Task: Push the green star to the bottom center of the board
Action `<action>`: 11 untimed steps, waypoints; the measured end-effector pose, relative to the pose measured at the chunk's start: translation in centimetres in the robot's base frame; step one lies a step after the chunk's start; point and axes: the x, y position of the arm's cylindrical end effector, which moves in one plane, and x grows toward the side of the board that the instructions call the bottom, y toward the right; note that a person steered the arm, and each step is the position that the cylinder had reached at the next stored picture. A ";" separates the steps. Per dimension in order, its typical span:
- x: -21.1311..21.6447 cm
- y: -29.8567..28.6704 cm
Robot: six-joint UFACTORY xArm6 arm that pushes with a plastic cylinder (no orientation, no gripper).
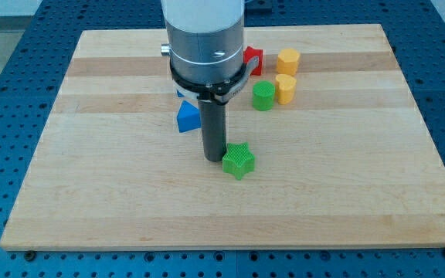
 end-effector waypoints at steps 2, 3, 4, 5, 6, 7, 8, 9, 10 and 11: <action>-2.6 2.2; -3.3 5.6; -3.3 5.6; -1.9 5.0; -0.3 4.8; -0.3 4.8; 1.0 4.0; 2.0 3.5; 2.8 3.5; 4.0 3.5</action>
